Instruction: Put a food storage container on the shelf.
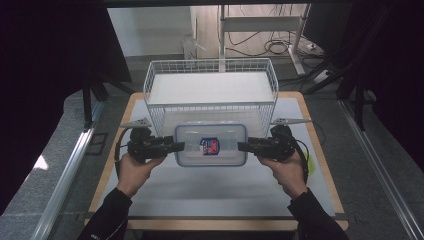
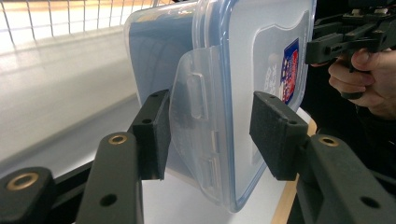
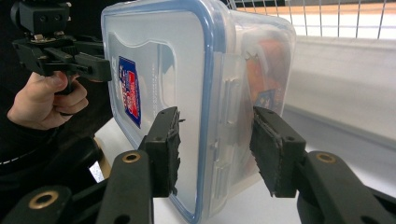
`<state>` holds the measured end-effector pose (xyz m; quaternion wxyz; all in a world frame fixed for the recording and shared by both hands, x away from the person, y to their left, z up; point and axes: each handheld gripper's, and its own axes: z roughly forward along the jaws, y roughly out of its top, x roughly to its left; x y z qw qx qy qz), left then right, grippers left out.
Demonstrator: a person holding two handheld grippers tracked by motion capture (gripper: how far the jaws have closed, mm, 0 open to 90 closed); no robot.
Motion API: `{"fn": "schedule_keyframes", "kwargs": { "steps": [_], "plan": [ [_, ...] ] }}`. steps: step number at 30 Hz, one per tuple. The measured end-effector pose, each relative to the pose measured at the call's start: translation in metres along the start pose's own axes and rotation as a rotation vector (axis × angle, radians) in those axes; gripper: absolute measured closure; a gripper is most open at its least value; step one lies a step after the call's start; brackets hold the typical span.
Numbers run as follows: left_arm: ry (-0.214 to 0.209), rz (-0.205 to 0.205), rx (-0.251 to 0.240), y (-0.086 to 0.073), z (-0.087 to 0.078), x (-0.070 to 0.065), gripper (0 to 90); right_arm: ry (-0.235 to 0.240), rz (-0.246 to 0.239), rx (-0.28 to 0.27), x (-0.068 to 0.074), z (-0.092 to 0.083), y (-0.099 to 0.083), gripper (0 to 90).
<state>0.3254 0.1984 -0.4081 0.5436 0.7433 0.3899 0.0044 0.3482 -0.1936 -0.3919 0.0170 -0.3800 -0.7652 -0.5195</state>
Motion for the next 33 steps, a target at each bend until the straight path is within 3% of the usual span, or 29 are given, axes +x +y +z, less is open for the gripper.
{"fn": "schedule_keyframes", "kwargs": {
  "steps": [6,21,29,33],
  "plan": [
    [0.004,0.018,-0.019,0.028,-0.008,0.000,49.5,0.013,0.009,-0.020,0.000,-0.003,0.023,53.7],
    [0.000,0.028,-0.067,0.079,-0.022,0.005,49.9,-0.005,-0.019,-0.065,0.007,-0.008,0.079,53.2],
    [0.010,0.029,-0.096,0.113,-0.028,0.013,50.1,0.021,0.003,-0.088,0.000,-0.004,0.110,53.2],
    [0.005,0.022,-0.100,0.122,-0.026,0.018,50.1,0.020,0.005,-0.091,-0.003,-0.003,0.120,53.2]
  ]
}}
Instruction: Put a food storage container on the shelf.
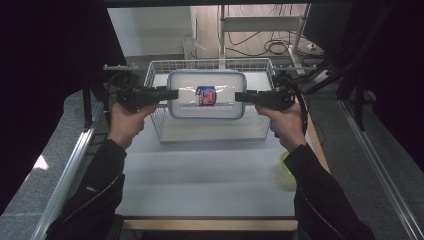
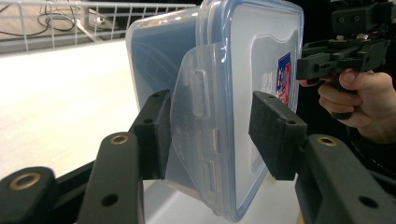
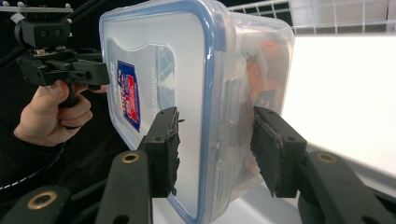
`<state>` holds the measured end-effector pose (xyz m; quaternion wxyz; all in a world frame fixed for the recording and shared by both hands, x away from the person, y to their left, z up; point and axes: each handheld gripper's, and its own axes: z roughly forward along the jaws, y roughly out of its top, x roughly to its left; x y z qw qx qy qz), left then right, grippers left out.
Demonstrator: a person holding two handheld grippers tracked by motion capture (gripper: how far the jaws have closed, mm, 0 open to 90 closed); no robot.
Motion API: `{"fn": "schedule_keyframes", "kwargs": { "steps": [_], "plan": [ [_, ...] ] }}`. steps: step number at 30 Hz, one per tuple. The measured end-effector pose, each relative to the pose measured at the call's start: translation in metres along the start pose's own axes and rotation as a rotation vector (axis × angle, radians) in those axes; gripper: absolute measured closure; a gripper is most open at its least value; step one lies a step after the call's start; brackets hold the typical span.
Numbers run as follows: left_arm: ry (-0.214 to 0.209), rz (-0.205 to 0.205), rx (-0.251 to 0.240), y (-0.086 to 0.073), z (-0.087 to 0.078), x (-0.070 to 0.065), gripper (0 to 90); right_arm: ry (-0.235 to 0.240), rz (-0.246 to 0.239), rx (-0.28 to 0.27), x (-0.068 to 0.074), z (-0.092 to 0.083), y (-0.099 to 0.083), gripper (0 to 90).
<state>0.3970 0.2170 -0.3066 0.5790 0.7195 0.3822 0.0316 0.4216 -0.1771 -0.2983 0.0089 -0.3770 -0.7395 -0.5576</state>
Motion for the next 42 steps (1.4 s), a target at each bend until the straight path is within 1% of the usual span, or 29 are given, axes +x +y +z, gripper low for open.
{"fn": "schedule_keyframes", "kwargs": {
  "steps": [3,7,8,9,14,16,19,20,22,23,25,27,28,30,31,32,33,34,37,38,40,42],
  "plan": [
    [-0.006,-0.014,-0.004,0.006,0.005,0.007,50.2,-0.006,-0.002,-0.001,-0.004,0.002,0.008,53.1],
    [-0.014,-0.040,-0.021,0.011,0.010,0.016,50.2,-0.017,0.018,-0.001,-0.013,0.008,0.020,53.0],
    [-0.015,-0.046,-0.018,0.014,0.014,0.021,50.2,-0.018,0.023,0.000,-0.015,0.009,0.022,52.9],
    [-0.015,-0.046,-0.018,0.014,0.014,0.021,50.3,-0.018,0.023,0.000,-0.015,0.009,0.022,52.9],
    [-0.015,-0.071,-0.017,0.019,0.022,0.032,50.2,-0.026,0.038,0.002,-0.025,0.015,0.034,52.8],
    [-0.012,-0.074,-0.013,0.021,0.024,0.035,50.2,-0.031,0.039,0.001,-0.029,0.017,0.037,52.8],
    [-0.007,-0.088,-0.005,0.022,0.028,0.040,50.1,-0.027,0.057,0.000,-0.035,0.021,0.040,52.8],
    [-0.002,-0.097,-0.001,0.022,0.031,0.044,50.0,-0.029,0.066,-0.001,-0.039,0.024,0.041,52.8],
    [-0.001,-0.104,0.003,0.022,0.032,0.045,49.8,-0.031,0.074,0.000,-0.042,0.026,0.042,52.7],
    [0.001,-0.110,0.010,0.021,0.035,0.048,49.8,-0.033,0.077,0.004,-0.043,0.027,0.042,52.6],
    [0.001,-0.106,0.002,0.021,0.035,0.050,49.8,-0.029,0.092,0.008,-0.047,0.030,0.040,52.4],
    [0.005,-0.101,0.001,0.022,0.036,0.049,49.8,-0.029,0.096,0.008,-0.049,0.031,0.040,52.1],
    [0.011,-0.080,0.005,0.022,0.036,0.049,49.8,-0.024,0.103,0.002,-0.052,0.031,0.038,51.8],
    [0.012,-0.078,0.003,0.022,0.037,0.048,49.7,-0.019,0.105,-0.002,-0.053,0.031,0.038,51.7],
    [0.027,-0.061,0.008,0.023,0.038,0.047,48.6,-0.020,0.100,-0.011,-0.054,0.031,0.037,51.3],
    [0.027,-0.061,0.008,0.023,0.038,0.047,47.8,-0.020,0.100,-0.011,-0.054,0.031,0.037,51.3],
    [0.051,-0.044,0.012,0.022,0.039,0.045,46.9,-0.027,0.086,-0.012,-0.053,0.031,0.036,50.7],
    [0.051,-0.044,0.012,0.022,0.039,0.045,45.9,-0.027,0.086,-0.012,-0.053,0.031,0.036,50.7],
    [0.087,-0.027,0.017,0.022,0.041,0.044,43.7,-0.042,0.072,-0.007,-0.052,0.033,0.036,49.7],
    [0.087,-0.027,0.017,0.022,0.041,0.044,43.3,-0.041,0.075,-0.011,-0.053,0.033,0.036,49.6],
    [0.098,-0.024,0.024,0.022,0.042,0.045,43.0,-0.042,0.073,-0.011,-0.053,0.033,0.036,49.4],
    [0.115,-0.014,0.037,0.022,0.043,0.046,46.9,-0.044,0.081,-0.010,-0.055,0.034,0.036,48.3]
  ]
}}
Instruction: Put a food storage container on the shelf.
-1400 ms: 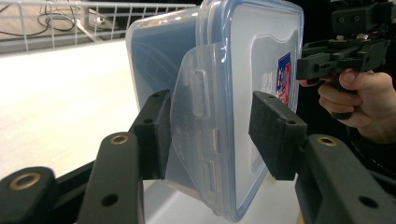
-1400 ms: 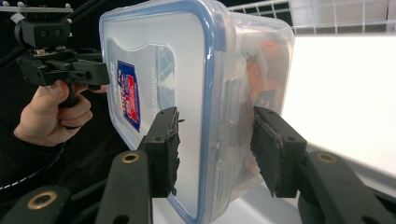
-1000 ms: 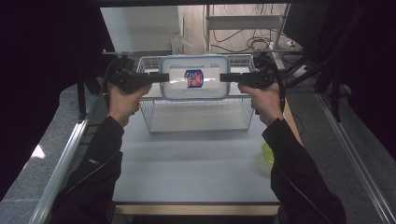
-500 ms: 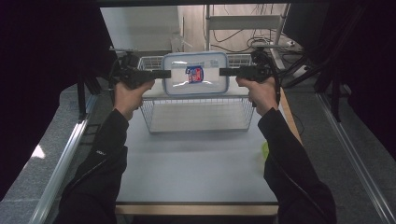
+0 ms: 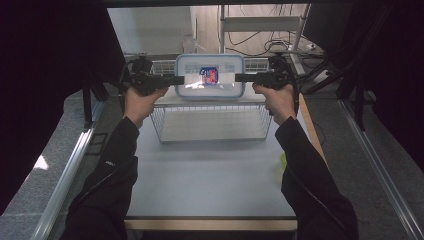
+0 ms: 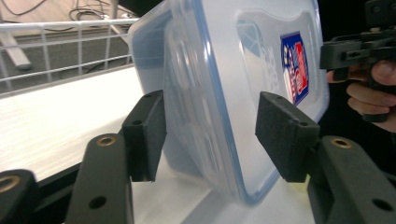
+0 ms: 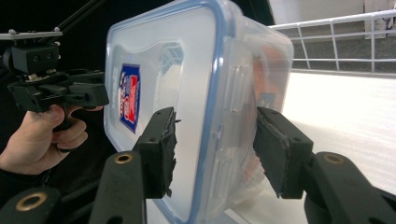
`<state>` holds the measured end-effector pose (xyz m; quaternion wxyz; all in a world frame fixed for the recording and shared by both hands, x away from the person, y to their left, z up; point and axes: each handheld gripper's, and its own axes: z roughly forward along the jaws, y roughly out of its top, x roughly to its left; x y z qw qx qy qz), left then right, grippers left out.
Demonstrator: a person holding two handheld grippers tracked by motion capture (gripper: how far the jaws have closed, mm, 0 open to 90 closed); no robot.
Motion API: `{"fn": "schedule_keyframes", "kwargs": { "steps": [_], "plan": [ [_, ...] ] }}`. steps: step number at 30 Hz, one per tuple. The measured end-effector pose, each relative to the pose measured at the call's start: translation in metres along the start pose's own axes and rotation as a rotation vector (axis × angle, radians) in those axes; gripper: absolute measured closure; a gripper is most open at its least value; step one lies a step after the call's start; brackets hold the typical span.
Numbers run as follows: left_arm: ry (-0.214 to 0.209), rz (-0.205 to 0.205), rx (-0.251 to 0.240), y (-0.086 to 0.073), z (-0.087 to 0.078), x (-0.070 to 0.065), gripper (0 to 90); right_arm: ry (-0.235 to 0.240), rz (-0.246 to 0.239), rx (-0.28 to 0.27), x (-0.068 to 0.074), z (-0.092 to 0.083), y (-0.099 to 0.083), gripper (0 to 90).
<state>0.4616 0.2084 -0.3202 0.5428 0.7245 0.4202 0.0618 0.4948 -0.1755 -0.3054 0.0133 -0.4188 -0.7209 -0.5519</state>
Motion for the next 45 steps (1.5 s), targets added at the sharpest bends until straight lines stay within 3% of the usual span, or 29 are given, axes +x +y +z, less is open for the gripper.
{"fn": "schedule_keyframes", "kwargs": {
  "steps": [2,4,6,9,10,12,14,17,18,19,20,21,23,24,25,26,28,30,38,45],
  "plan": [
    [0.033,0.013,0.013,0.000,0.004,-0.001,46.3,-0.015,0.010,0.000,-0.001,0.002,0.001,46.0],
    [0.014,-0.025,-0.020,0.000,0.006,0.002,42.6,-0.059,0.001,-0.008,-0.003,0.002,0.002,49.4],
    [0.005,-0.031,-0.020,0.002,0.006,0.003,47.8,-0.090,-0.010,-0.006,-0.006,0.003,0.003,51.8],
    [0.021,-0.018,-0.024,0.002,0.007,0.000,46.6,-0.095,-0.016,-0.009,-0.005,0.004,0.004,52.0],
    [0.020,-0.013,-0.028,0.002,0.007,0.000,44.9,-0.106,-0.034,-0.013,-0.004,0.004,0.004,52.2],
    [0.037,0.039,-0.058,-0.002,0.002,-0.006,40.8,-0.138,-0.086,-0.022,0.003,0.001,0.002,54.0],
    [0.040,0.051,-0.067,-0.004,-0.001,-0.008,40.8,-0.145,-0.104,-0.028,0.006,-0.002,0.000,55.0],
    [0.051,0.094,-0.096,-0.013,-0.012,-0.016,44.8,-0.168,-0.167,-0.045,0.016,-0.012,-0.007,61.4],
    [0.051,0.103,-0.102,-0.017,-0.015,-0.018,51.8,-0.200,-0.227,-0.064,0.022,-0.020,-0.015,70.0],
    [0.054,0.113,-0.104,-0.020,-0.016,-0.020,51.8,-0.200,-0.227,-0.064,0.022,-0.020,-0.015,70.0],
    [0.050,0.136,-0.101,-0.029,-0.018,-0.023,58.7,-0.202,-0.262,-0.074,0.025,-0.024,-0.024,78.4],
    [0.050,0.136,-0.101,-0.029,-0.018,-0.023,62.3,-0.202,-0.262,-0.074,0.025,-0.024,-0.024,78.4],
    [0.041,0.147,-0.082,-0.039,-0.014,-0.026,65.3,-0.183,-0.278,-0.058,0.027,-0.023,-0.035,83.9],
    [0.045,0.159,-0.049,-0.044,-0.005,-0.028,71.0,-0.174,-0.296,-0.019,0.028,-0.015,-0.043,86.8],
    [0.045,0.159,-0.049,-0.044,-0.005,-0.028,72.7,-0.174,-0.296,-0.019,0.028,-0.015,-0.043,86.8],
    [0.063,0.172,-0.018,-0.046,0.005,-0.029,73.6,-0.194,-0.314,0.008,0.026,-0.007,-0.048,87.8],
    [0.067,0.172,-0.009,-0.046,0.010,-0.030,74.0,-0.192,-0.312,0.014,0.025,-0.003,-0.049,88.1],
    [0.111,0.183,0.005,-0.044,0.019,-0.032,75.1,-0.183,-0.297,0.016,0.020,0.004,-0.047,89.7],
    [0.179,0.169,0.006,-0.035,0.031,-0.029,76.6,-0.224,-0.273,0.011,0.009,0.013,-0.037,89.7],
    [0.161,0.165,0.003,-0.035,0.032,-0.027,78.0,-0.211,-0.272,0.015,0.007,0.016,-0.035,89.8]
  ]
}}
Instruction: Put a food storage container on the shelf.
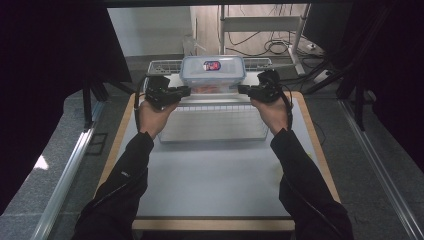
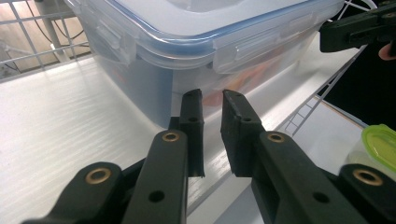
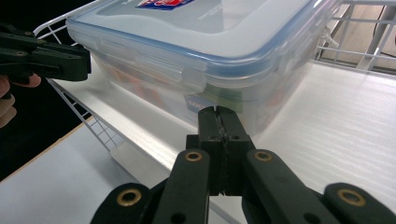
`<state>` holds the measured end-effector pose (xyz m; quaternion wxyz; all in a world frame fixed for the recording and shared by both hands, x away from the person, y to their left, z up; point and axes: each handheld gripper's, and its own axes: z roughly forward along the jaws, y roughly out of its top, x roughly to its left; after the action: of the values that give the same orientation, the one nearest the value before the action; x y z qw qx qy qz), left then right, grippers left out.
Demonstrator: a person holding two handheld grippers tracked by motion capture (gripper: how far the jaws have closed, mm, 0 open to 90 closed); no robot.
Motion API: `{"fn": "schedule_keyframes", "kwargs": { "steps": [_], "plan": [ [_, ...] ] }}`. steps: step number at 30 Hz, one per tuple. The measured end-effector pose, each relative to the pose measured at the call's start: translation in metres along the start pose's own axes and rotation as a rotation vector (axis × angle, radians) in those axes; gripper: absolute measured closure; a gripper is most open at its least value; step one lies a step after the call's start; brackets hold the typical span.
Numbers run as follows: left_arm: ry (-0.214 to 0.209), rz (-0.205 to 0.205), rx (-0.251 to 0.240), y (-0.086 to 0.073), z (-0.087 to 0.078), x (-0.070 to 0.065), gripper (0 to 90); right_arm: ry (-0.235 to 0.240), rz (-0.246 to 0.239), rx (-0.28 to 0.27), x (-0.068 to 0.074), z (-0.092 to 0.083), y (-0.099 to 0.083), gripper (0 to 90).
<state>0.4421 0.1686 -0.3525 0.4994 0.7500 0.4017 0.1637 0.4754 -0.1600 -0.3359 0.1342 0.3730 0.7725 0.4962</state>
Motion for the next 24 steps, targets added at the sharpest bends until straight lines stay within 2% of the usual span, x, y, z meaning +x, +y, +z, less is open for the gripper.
{"fn": "schedule_keyframes", "kwargs": {
  "steps": [2,6,11,12,14,15,17,18,24],
  "plan": [
    [0.001,0.003,0.000,-0.002,-0.001,-0.002,76.3,-0.006,-0.005,-0.003,0.001,0.000,-0.001,89.5],
    [-0.028,0.018,0.002,-0.009,-0.005,-0.007,68.0,-0.008,-0.011,-0.013,0.003,-0.003,-0.005,82.7],
    [-0.046,0.054,-0.014,-0.020,-0.013,-0.014,54.3,0.003,-0.025,-0.011,0.009,-0.008,-0.012,65.4],
    [-0.049,0.072,-0.010,-0.023,-0.016,-0.018,49.7,0.010,-0.034,-0.011,0.012,-0.010,-0.016,58.4],
    [-0.046,0.086,-0.006,-0.026,-0.018,-0.021,47.0,0.013,-0.037,-0.010,0.013,-0.010,-0.017,55.5],
    [-0.045,0.097,-0.004,-0.028,-0.020,-0.023,41.1,0.025,-0.040,-0.006,0.016,-0.012,-0.021,48.3],
    [-0.042,0.107,0.002,-0.031,-0.023,-0.027,38.9,0.027,-0.046,-0.007,0.017,-0.012,-0.023,45.9],
    [-0.045,0.113,0.002,-0.034,-0.025,-0.030,35.0,0.031,-0.058,-0.005,0.021,-0.013,-0.027,40.2],
    [-0.056,0.149,0.027,-0.051,-0.031,-0.041,26.0,0.035,-0.085,-0.003,0.028,-0.015,-0.040,30.2]
  ]
}}
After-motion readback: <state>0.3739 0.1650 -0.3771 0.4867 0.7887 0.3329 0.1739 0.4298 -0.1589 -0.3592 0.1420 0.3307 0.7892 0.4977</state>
